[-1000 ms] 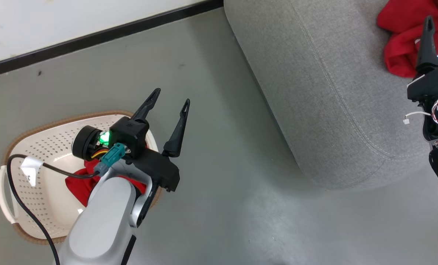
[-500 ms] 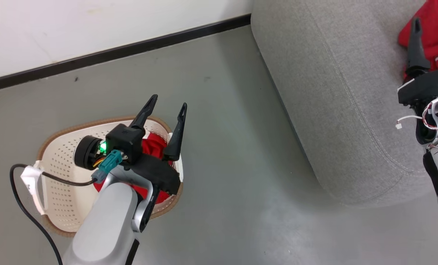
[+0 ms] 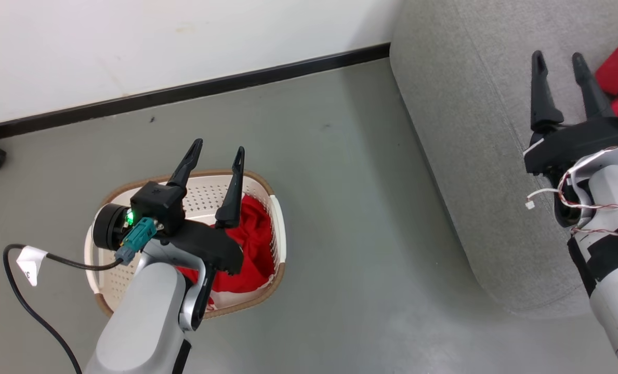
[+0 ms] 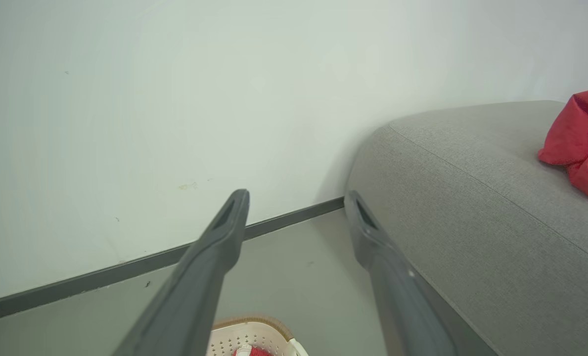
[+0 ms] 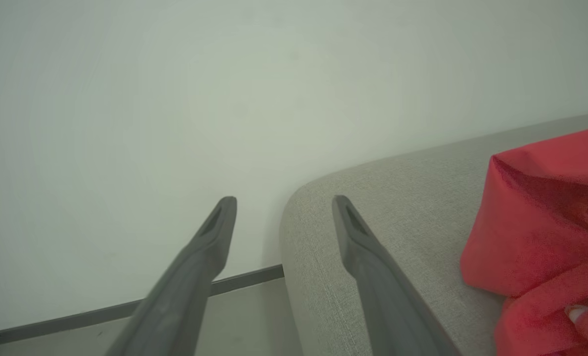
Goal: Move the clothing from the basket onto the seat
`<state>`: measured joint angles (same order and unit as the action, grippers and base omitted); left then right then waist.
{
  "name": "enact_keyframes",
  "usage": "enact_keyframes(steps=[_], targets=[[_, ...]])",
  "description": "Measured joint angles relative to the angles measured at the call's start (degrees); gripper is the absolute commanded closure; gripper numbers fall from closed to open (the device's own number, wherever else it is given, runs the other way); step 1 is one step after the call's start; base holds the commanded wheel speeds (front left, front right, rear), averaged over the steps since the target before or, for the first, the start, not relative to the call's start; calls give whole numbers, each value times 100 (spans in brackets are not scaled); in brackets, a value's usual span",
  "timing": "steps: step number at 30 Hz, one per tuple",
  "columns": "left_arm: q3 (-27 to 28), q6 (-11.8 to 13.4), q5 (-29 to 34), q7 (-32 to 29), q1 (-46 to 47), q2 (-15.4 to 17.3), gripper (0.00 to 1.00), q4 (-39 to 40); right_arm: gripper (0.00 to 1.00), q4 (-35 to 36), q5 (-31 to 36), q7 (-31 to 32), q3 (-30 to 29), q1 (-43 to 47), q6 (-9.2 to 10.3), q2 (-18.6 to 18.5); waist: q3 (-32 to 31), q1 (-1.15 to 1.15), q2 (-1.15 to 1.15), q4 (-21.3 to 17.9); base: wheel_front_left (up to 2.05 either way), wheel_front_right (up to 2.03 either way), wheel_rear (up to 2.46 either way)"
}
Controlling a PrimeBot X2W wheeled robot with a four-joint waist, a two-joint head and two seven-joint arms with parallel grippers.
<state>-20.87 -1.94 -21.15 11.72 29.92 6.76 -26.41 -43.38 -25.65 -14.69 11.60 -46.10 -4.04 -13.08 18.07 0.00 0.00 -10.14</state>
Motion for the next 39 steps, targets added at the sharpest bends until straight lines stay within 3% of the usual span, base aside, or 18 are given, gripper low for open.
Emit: enact_keyframes(steps=[20,39], targets=[[533,330,-279,162,-521,35,0,-83,0,148,92,0,271,477,-54,397,-446,0,0,547,0,0,0],[1087,657,-298,254,-1499,235,0,49,0,265,156,0,515,1327,-102,644,-1027,0,1,644,0,0,0]])
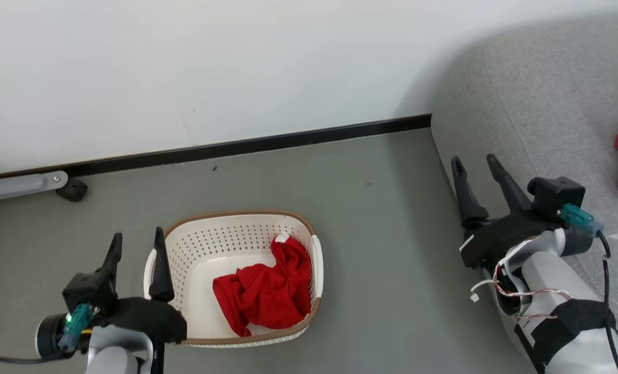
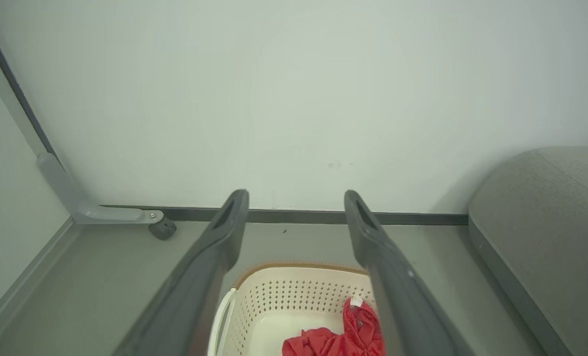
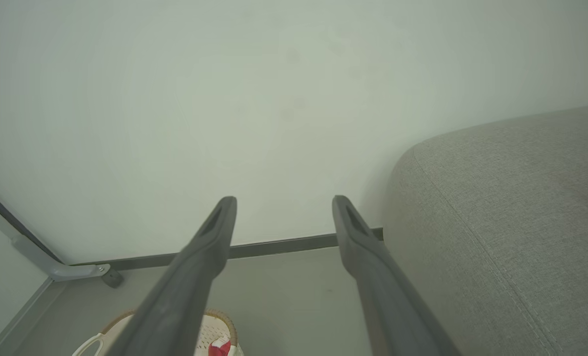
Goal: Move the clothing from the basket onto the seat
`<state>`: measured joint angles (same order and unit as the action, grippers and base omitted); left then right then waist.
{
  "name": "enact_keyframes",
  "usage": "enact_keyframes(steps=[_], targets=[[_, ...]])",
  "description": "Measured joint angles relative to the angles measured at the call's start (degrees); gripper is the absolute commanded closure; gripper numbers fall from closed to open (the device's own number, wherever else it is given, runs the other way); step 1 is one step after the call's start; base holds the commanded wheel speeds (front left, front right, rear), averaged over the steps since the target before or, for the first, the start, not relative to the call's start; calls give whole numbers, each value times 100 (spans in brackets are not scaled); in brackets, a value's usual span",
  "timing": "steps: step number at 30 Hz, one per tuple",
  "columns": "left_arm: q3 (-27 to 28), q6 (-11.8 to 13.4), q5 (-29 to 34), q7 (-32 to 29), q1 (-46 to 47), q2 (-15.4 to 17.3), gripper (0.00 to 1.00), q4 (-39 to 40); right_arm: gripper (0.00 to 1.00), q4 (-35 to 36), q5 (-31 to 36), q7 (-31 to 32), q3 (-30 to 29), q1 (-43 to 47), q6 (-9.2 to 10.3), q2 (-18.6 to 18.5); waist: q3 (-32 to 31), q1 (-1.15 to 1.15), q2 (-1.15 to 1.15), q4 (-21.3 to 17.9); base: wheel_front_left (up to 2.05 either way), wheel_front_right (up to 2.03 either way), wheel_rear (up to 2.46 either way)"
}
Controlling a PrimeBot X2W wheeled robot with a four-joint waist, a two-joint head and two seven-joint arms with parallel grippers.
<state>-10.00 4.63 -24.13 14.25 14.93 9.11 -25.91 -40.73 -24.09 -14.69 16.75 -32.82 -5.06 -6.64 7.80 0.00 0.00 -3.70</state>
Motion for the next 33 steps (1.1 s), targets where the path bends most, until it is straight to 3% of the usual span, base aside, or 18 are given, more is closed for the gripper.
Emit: enact_keyframes(steps=[21,33], targets=[[594,199,69,4,-1391,-26,0,576,0,442,85,0,148,1100,-32,130,-622,1,0,47,0,0,0],[835,201,279,4,-1569,-157,0,883,0,803,240,0,169,1465,162,175,-676,0,0,14,0,0,0]])
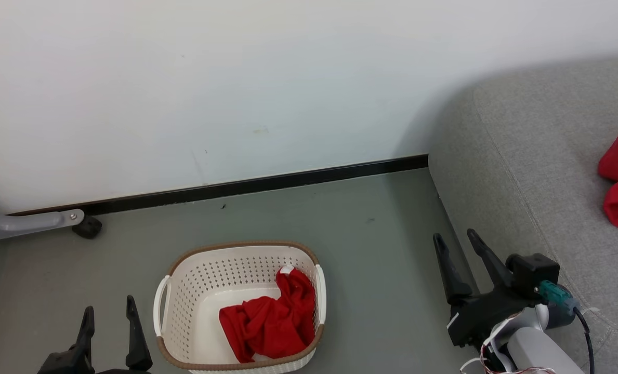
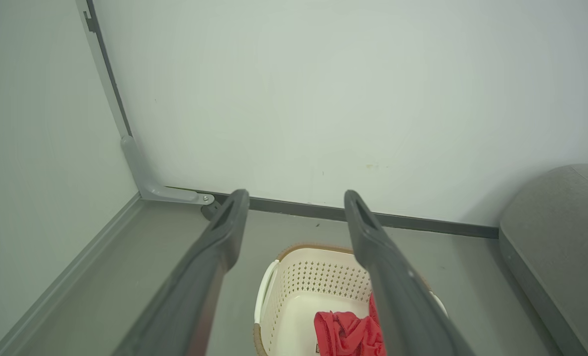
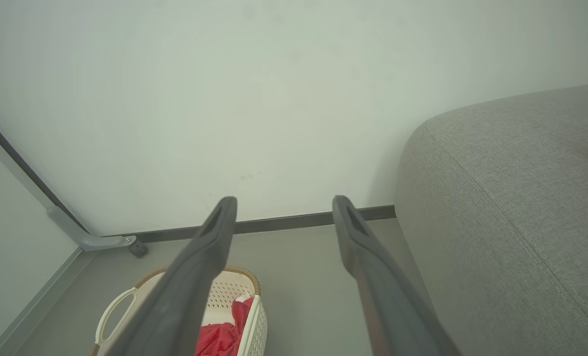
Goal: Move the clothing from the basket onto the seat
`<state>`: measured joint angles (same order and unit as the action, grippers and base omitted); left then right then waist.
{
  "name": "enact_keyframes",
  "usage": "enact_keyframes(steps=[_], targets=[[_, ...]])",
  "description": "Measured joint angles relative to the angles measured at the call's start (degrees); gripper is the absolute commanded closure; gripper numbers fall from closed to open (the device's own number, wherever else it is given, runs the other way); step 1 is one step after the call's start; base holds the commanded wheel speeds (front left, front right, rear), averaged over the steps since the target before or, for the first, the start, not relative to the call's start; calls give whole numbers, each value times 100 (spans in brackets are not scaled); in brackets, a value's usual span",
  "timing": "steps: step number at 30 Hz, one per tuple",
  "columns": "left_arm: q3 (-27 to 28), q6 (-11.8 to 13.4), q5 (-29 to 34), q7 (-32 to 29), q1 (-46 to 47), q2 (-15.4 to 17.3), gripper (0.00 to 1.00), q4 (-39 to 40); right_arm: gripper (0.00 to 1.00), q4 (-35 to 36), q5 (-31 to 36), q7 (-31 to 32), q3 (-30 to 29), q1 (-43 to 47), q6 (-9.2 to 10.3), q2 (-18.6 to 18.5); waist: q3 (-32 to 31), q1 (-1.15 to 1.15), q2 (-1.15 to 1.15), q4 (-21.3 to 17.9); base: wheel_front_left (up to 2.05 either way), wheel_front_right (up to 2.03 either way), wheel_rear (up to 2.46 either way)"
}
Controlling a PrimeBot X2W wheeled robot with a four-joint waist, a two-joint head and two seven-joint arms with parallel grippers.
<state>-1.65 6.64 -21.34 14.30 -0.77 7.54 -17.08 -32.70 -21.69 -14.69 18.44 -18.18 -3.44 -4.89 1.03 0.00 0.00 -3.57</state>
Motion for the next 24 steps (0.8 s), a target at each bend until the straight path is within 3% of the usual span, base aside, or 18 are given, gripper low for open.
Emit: enact_keyframes(steps=[24], targets=[[138,45,361,0,-350,-222,0,298,0,488,430,0,103,432,374,-23,-20,0,-1,-37,0,0,0]])
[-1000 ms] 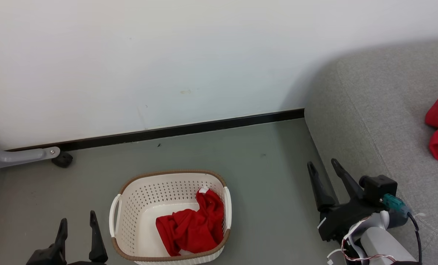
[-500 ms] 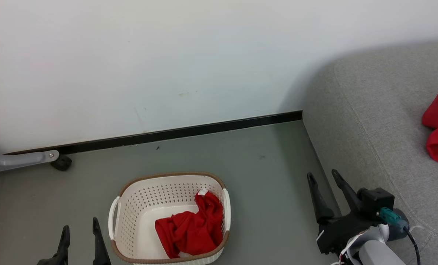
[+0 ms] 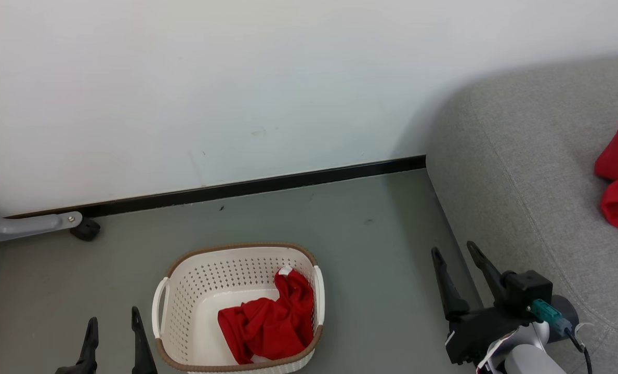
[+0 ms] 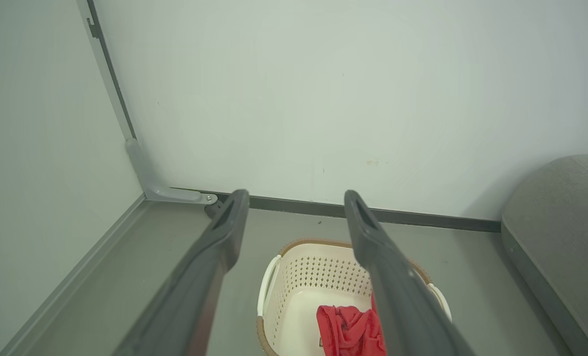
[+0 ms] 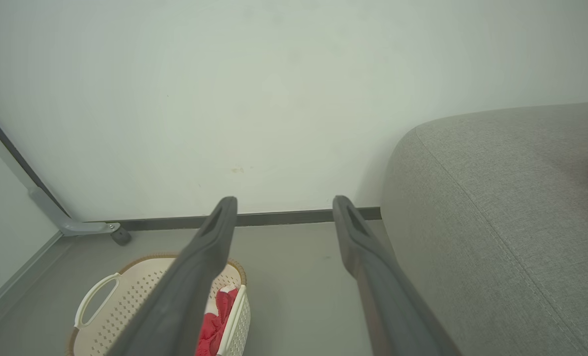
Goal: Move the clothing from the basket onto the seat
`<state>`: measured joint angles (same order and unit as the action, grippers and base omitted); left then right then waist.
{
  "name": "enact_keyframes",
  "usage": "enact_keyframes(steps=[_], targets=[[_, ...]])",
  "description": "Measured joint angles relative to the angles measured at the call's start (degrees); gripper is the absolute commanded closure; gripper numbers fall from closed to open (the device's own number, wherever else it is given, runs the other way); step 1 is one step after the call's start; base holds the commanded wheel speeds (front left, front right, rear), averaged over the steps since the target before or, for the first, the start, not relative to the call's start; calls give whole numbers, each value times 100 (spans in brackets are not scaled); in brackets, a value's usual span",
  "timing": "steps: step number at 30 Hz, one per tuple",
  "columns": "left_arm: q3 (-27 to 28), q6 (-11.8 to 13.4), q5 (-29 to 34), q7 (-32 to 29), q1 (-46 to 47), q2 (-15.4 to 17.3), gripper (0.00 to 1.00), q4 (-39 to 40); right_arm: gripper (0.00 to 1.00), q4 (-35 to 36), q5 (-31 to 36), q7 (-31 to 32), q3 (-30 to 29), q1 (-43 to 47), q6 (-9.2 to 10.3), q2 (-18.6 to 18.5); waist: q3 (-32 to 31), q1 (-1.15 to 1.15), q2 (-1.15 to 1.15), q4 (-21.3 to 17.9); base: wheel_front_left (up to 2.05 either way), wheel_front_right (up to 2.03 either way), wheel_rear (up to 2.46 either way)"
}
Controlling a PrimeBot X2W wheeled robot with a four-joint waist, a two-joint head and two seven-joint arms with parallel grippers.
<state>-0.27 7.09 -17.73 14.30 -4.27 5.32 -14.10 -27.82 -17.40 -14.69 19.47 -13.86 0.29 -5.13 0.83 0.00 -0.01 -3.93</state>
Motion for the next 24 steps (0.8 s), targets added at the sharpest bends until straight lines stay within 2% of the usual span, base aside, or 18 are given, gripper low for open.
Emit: enact_keyframes(steps=[9,24], targets=[[0,0,76,0,-65,-46,0,71,0,102,32,0,-2,43,73,-27,-1,0,0,-7,0,0,0],[-23,0,96,0,-73,-107,0,113,0,252,37,0,-26,68,79,-33,91,0,0,-17,0,0,0]])
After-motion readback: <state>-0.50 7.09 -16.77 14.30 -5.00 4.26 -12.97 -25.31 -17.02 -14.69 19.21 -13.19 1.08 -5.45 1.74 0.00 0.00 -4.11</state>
